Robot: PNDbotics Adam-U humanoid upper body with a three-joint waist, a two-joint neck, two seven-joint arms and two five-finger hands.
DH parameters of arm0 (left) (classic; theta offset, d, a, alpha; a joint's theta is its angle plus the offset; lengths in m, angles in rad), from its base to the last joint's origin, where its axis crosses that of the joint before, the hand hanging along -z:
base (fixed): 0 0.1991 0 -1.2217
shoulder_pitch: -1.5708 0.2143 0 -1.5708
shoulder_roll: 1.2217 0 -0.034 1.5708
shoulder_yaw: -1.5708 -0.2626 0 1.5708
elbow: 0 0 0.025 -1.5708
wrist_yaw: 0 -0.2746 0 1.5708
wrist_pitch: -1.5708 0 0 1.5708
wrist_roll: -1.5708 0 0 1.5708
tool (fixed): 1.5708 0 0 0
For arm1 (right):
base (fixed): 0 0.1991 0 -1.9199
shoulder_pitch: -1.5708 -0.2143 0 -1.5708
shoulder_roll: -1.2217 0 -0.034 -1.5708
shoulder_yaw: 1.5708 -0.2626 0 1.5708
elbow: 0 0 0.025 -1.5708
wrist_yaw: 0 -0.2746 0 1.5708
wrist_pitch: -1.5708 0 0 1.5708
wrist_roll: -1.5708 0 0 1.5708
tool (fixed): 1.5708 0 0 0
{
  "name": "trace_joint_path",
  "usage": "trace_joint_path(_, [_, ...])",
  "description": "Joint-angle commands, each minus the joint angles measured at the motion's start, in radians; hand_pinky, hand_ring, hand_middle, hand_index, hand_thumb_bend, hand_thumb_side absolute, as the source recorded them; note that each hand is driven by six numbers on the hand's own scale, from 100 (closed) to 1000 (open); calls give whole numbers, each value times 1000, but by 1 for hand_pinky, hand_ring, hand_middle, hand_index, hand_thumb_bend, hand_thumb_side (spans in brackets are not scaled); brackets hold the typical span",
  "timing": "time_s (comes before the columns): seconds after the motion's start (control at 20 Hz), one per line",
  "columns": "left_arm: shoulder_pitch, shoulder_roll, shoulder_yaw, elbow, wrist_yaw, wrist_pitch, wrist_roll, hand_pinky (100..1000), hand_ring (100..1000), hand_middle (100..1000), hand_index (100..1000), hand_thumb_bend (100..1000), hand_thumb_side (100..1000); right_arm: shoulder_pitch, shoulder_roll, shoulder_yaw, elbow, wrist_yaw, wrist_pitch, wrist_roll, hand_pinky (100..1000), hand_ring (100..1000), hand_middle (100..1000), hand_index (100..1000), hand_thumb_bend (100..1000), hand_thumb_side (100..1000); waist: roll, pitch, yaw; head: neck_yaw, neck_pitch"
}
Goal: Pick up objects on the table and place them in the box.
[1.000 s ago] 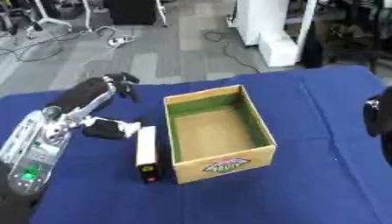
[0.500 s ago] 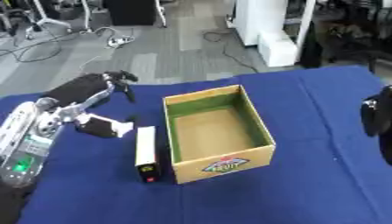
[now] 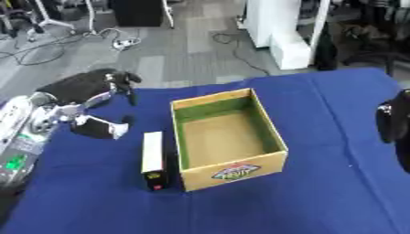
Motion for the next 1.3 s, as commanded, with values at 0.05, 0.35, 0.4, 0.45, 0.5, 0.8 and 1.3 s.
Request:
trace_joint_path(0.05, [-34, 58, -12, 2, -7, -29, -64, 1000, 984, 925, 710, 346, 378, -3, -29, -7, -13, -5, -13, 18, 187, 331, 385, 473, 100, 1000, -2, -9, 0, 1, 1])
trace_joint_path(0.35, [-66, 115, -36, 5, -15, -94, -126, 1000, 1000, 912, 710, 419, 350, 0, -31, -6, -13, -4, -13, 21, 187, 332, 385, 473, 100, 1000, 0, -12, 2, 3, 7])
trace_joint_path(0.4, [-70, 124, -41, 5, -19, -106, -126, 1000, 1000, 909, 711, 442, 348, 0, -32, -5, -13, -5, -12, 21, 187, 332, 385, 473, 100, 1000, 0, -12, 2, 3, 8])
trace_joint_path(0.45, [-74, 134, -47, 5, -24, -120, -125, 1000, 1000, 900, 706, 571, 356, 0, -32, -5, -13, -5, -12, 22, 187, 332, 385, 473, 100, 1000, 1, -13, 2, 3, 8])
trace_joint_path(0.5, [-78, 146, -55, 6, -28, -140, -122, 1000, 1000, 899, 705, 612, 359, 0, -32, -5, -13, -5, -12, 22, 187, 332, 385, 473, 100, 1000, 1, -13, 2, 3, 9])
trace_joint_path(0.8, [-105, 205, -91, 4, -37, -272, -27, 1000, 1000, 852, 667, 711, 347, 2, -34, -4, -13, -4, -11, 24, 187, 332, 385, 473, 100, 1000, 3, -15, 2, 1, 13])
trace_joint_path(1.3, [-134, 244, -133, 53, -8, -566, 250, 1000, 1000, 800, 653, 744, 361, 1, -36, -2, -13, -6, -7, 25, 188, 332, 386, 473, 100, 1000, 5, -17, 0, -1, 13])
